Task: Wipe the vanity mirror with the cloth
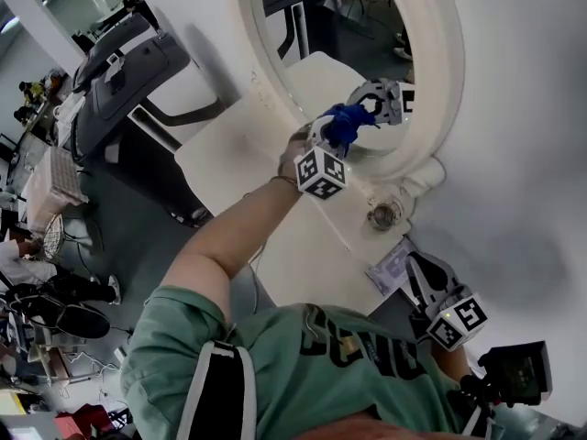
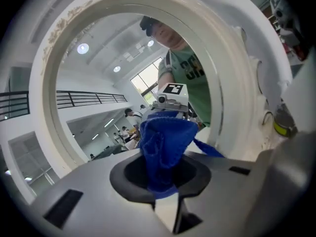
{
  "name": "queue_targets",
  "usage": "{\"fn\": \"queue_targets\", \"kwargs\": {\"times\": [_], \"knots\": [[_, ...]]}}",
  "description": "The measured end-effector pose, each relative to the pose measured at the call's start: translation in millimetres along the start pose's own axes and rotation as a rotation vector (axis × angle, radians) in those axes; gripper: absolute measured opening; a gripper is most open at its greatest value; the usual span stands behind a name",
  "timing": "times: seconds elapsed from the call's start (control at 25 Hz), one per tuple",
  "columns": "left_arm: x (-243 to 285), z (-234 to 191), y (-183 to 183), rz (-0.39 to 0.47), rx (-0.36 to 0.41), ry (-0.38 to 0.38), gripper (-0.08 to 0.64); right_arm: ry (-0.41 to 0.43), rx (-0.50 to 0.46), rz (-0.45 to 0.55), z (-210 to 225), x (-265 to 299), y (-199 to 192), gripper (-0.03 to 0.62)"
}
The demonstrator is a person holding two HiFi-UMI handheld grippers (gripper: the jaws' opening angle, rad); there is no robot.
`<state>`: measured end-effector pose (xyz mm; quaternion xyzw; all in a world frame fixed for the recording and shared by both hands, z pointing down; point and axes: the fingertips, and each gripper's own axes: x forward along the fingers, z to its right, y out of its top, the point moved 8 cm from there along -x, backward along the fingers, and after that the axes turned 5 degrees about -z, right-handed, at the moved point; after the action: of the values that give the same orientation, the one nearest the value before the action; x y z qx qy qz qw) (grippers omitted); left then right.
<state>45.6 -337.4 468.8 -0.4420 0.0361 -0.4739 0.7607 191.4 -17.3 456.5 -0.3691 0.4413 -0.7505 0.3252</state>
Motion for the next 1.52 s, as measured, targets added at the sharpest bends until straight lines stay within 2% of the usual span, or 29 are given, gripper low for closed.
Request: {"fn": "queue_targets", "kwargs": {"times": [0.16,0.24,0.44,0.56,0.64,0.76,0.84,0.96,1.04,1.16,1.24,1.36,1.52], "knots": [[18.1,48.8,-31.3,-0.062,-0.007,-0.102,0.081,-0.012,0.008,-0.016,6.0,-2.3,-0.7,0.012],[19.9,60.7,-38.6,-0.061,-0.010,-0.120,0.075,-0.017,0.009,-0.017,5.0,-3.5,-0.9,0.012],[20.4,58.5,-40.8,-0.062,-0.004,-0.185,0.078,-0.013,-0.001,-0.011,1.4,-1.4,2.4,0.012],[19.1,47.8,-41.0,-0.068,-0.029,-0.218,0.081,-0.008,-0.016,0.010,2.2,-0.3,7.5,0.012],[11.6,18.3,-31.4,-0.039,-0.068,-0.178,0.081,-0.012,-0.025,0.028,2.5,-2.3,11.7,0.012],[-6.6,-60.7,4.5,0.035,-0.105,-0.057,0.081,-0.018,-0.036,0.050,4.1,-7.0,15.9,0.012],[-23.5,-121.9,39.3,0.101,-0.095,0.054,0.081,-0.018,-0.038,0.061,6.7,-9.3,15.7,0.012],[-57.0,-204.4,102.9,0.206,-0.039,0.233,0.082,-0.019,-0.042,0.080,8.8,-12.3,14.3,0.012],[-74.0,-245.8,138.8,0.242,-0.016,0.312,0.083,-0.019,-0.044,0.094,9.5,-13.8,13.5,0.012],[-89.1,-287.1,180.8,0.267,0.007,0.372,0.083,-0.018,-0.042,0.103,11.3,-16.2,14.2,0.012],[-92.9,-304.9,199.0,0.257,0.012,0.381,0.083,-0.020,-0.039,0.106,12.8,-18.2,14.7,0.012],[-87.7,-310.1,209.3,0.214,0.023,0.368,0.083,-0.023,-0.031,0.113,13.8,-21.7,13.4,0.012],[-88.6,-308.5,210.7,0.201,0.030,0.377,0.083,-0.017,-0.026,0.112,12.6,-24.6,12.0,0.012]]}}
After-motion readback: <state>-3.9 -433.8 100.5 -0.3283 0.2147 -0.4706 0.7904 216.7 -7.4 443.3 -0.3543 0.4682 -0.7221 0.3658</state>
